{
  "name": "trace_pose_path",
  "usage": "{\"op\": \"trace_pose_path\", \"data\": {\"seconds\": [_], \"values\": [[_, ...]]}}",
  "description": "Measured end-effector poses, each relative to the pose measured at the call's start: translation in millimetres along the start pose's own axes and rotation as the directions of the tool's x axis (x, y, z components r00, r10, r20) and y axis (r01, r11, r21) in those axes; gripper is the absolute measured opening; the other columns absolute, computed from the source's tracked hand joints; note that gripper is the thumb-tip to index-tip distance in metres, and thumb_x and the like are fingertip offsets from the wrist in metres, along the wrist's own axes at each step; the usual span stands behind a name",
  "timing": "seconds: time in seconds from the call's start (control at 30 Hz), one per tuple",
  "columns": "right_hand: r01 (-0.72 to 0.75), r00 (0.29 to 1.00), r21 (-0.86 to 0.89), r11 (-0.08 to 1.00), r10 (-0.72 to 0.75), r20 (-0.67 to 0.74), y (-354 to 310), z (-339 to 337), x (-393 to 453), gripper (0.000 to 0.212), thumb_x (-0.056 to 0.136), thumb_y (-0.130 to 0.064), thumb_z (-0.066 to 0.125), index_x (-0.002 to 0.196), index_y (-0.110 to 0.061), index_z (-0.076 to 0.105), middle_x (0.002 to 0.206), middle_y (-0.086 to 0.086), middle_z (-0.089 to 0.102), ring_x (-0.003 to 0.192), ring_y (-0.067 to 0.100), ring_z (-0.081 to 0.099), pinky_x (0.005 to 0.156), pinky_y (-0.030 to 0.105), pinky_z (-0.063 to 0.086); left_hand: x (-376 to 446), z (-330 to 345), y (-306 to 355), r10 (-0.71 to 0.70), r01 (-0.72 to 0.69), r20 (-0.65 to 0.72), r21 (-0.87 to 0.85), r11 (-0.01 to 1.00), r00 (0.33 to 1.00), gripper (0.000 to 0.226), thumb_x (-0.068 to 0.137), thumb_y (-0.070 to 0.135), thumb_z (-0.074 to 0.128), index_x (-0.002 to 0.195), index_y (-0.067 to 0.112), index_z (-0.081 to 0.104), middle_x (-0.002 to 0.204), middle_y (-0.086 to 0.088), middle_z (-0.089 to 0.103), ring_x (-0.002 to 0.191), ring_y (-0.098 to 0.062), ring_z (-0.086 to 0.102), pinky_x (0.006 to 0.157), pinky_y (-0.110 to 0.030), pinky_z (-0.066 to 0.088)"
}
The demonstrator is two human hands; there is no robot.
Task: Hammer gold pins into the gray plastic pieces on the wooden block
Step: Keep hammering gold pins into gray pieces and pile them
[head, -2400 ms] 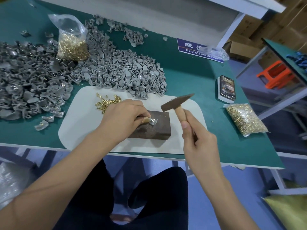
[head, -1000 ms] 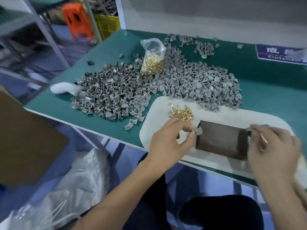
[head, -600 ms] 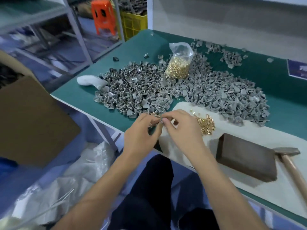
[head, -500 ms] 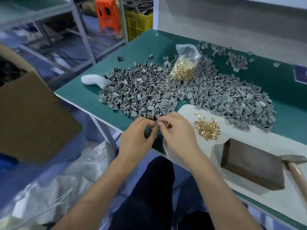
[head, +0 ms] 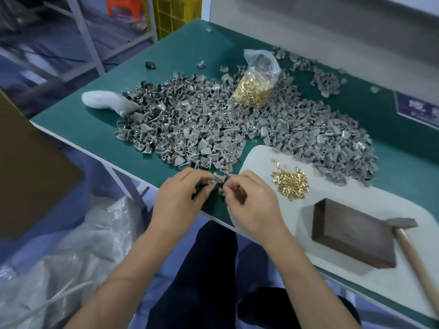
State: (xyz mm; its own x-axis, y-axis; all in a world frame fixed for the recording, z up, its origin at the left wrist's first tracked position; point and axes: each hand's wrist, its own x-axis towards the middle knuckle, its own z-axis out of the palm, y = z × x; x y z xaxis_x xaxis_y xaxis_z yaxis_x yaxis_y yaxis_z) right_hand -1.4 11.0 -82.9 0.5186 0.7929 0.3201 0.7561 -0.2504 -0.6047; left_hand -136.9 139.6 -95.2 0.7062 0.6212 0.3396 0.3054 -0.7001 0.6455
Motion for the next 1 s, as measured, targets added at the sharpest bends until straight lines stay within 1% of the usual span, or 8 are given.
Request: {"op": "trace_pose_path", "data": {"seconds": [0.07, 0.17, 0.33, 0.43, 0.6, 0.73, 0.9, 1.0], "values": [[0.010, 0.999, -0.062, 0.998, -0.008, 0.034, -1.7, 1.9, 3.4, 0.004, 0.088, -0.021, 0.068, 0.090, -0.023, 0.070, 0.085, -0.013, 0.057, 0.079, 0.005, 0.053, 0.070, 0.022, 0.045, 4.2, 4.1, -0.6, -0.025, 0.026, -0.044, 0.026, 0.999, 0.999, 0.021, 0.089, 0.024, 0.074, 0.107, 0.033, 0.069, 0.097, 0.016, 0.063, 0.071, -0.002, 0.044, 0.062, -0.017, 0.038], [-0.033, 0.999, -0.078, 0.996, 0.035, 0.033, -4.6, 5.6, 11.4, 0.006, 0.090, -0.027, 0.065, 0.095, -0.027, 0.070, 0.088, -0.012, 0.064, 0.084, 0.007, 0.057, 0.073, 0.031, 0.050, 6.9, 12.7, -0.3, -0.061, 0.073, -0.167, 0.062, 0.995, 0.984, 0.023, 0.089, 0.024, 0.074, 0.109, 0.033, 0.069, 0.101, 0.017, 0.065, 0.075, -0.005, 0.049, 0.058, -0.019, 0.038], [-0.054, 0.998, -0.127, 0.990, 0.055, 0.004, -10.7, 15.0, 31.0, 0.006, 0.094, -0.030, 0.065, 0.097, -0.033, 0.069, 0.090, -0.015, 0.065, 0.085, 0.004, 0.057, 0.073, 0.030, 0.050, 0.0, 21.1, -7.3, 0.118, -0.117, -0.312, 0.022, 0.993, 0.943, 0.012, 0.100, 0.020, 0.063, 0.103, 0.020, 0.074, 0.102, 0.009, 0.070, 0.084, -0.012, 0.067, 0.068, -0.024, 0.050], [-0.071, 0.997, -0.097, 0.993, 0.070, -0.014, -13.1, 18.7, 37.6, 0.006, 0.095, -0.028, 0.066, 0.098, -0.031, 0.070, 0.092, -0.014, 0.068, 0.087, 0.006, 0.061, 0.076, 0.033, 0.052, 0.8, 21.5, -9.4, 0.117, -0.113, -0.293, 0.029, 0.993, 0.949, 0.012, 0.099, 0.021, 0.063, 0.103, 0.020, 0.074, 0.100, 0.009, 0.071, 0.085, -0.013, 0.067, 0.069, -0.029, 0.052], [-0.098, 0.990, 0.050, 0.994, 0.102, -0.096, -9.3, 13.8, 18.0, 0.009, 0.098, -0.020, 0.064, 0.102, -0.023, 0.072, 0.097, -0.015, 0.069, 0.089, 0.007, 0.064, 0.078, 0.034, 0.054, 2.1, 21.8, -11.1, 0.101, -0.105, -0.273, 0.000, 0.994, 0.957, 0.011, 0.098, 0.023, 0.063, 0.103, 0.024, 0.073, 0.101, 0.015, 0.070, 0.088, -0.007, 0.067, 0.071, -0.025, 0.052], [-0.009, 0.998, -0.064, 0.998, 0.005, -0.062, -15.1, 12.3, 4.5, 0.007, 0.095, -0.015, 0.068, 0.100, -0.017, 0.072, 0.096, -0.008, 0.067, 0.090, 0.015, 0.058, 0.078, 0.035, 0.051, 1.7, 19.2, -10.3, 0.099, -0.106, -0.259, -0.013, 0.994, 0.961, 0.012, 0.096, 0.022, 0.065, 0.104, 0.025, 0.072, 0.102, 0.016, 0.069, 0.088, -0.005, 0.065, 0.070, -0.026, 0.052], [-0.110, 0.993, -0.013, 0.994, 0.110, 0.045, -21.8, -3.9, 17.5, 0.019, 0.090, -0.017, 0.065, 0.106, -0.024, 0.073, 0.102, -0.010, 0.066, 0.096, 0.013, 0.060, 0.081, 0.038, 0.053, 8.5, 4.8, 18.2, -0.092, 0.076, -0.048, -0.265, 0.961, 0.995, 0.017, 0.092, 0.048, 0.060, 0.109, 0.046, 0.059, 0.104, 0.021, 0.065, 0.091, -0.004, 0.063, 0.074, -0.023, 0.050], [-0.123, 0.992, -0.112, 0.986, 0.125, 0.011, -19.2, -29.5, 36.1, 0.016, 0.094, -0.027, 0.063, 0.105, -0.035, 0.071, 0.101, -0.016, 0.069, 0.090, 0.008, 0.062, 0.077, 0.037, 0.053, 29.8, 5.7, 35.8, -0.073, 0.087, 0.055, -0.315, 0.945, 0.996, 0.013, 0.093, 0.047, 0.058, 0.105, 0.044, 0.060, 0.102, 0.022, 0.067, 0.085, -0.009, 0.065, 0.074, -0.033, 0.054]]}}
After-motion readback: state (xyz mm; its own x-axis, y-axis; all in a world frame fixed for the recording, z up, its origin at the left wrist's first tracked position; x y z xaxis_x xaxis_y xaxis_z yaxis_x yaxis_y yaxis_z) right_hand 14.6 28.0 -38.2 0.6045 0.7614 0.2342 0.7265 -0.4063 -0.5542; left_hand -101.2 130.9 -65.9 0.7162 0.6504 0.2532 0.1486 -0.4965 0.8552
